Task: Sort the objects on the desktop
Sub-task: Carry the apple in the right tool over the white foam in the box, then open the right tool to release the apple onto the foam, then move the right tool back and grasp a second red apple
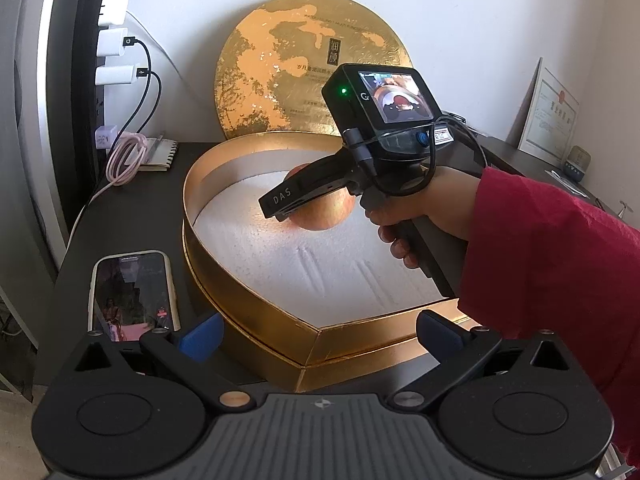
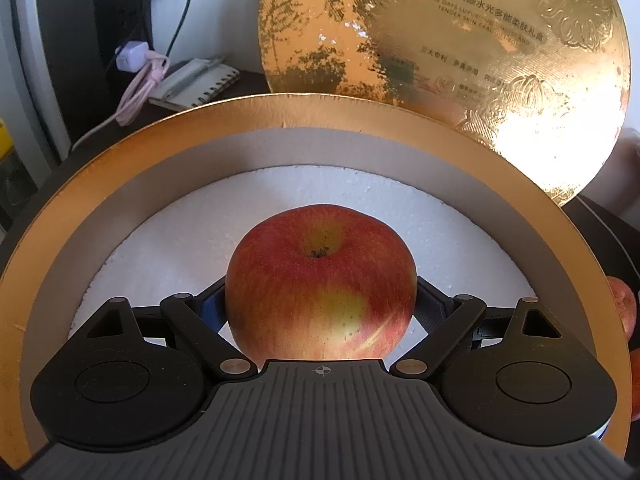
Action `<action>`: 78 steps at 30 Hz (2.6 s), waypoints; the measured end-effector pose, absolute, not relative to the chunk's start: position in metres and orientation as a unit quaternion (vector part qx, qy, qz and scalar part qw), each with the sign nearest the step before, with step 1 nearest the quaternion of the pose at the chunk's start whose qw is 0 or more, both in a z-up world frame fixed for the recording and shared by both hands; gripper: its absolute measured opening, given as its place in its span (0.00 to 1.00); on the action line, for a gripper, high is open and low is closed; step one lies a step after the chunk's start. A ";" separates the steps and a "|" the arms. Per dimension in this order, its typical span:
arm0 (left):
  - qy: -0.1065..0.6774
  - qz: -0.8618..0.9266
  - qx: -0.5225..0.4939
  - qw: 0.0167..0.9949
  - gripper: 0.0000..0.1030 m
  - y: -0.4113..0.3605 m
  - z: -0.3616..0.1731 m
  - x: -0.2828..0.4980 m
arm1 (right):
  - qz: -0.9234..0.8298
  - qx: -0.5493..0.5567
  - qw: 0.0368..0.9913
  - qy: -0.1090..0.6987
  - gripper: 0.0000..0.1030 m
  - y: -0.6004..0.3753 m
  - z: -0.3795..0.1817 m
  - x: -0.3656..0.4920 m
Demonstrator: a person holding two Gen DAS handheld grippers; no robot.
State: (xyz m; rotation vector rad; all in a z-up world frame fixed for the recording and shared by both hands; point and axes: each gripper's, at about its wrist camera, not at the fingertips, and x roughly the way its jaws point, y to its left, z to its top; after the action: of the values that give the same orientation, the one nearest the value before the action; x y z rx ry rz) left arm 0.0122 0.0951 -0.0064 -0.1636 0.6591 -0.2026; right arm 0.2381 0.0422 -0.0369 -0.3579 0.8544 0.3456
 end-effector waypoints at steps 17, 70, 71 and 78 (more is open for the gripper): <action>0.329 -0.096 -0.073 0.937 0.99 0.087 -0.001 0.009 | 0.151 -0.201 0.871 0.423 0.96 0.036 -0.035 0.229; 0.338 -0.051 -0.020 0.939 0.99 -0.011 0.022 0.028 | 0.097 0.055 0.945 0.307 0.98 -0.207 0.036 0.067; 0.336 -0.052 -0.021 0.940 0.99 -0.012 0.022 0.031 | 0.088 0.058 0.947 0.304 0.98 -0.213 0.036 0.068; 0.331 -0.080 -0.014 0.940 0.99 -0.023 0.021 0.045 | -0.007 0.076 0.951 0.300 0.98 -0.252 0.016 0.094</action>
State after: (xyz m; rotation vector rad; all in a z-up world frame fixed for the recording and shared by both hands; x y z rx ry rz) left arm 0.0453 -0.0230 0.0206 -0.0292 0.6763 -0.1642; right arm 0.0938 -0.2524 0.0162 0.1545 0.6096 -0.0134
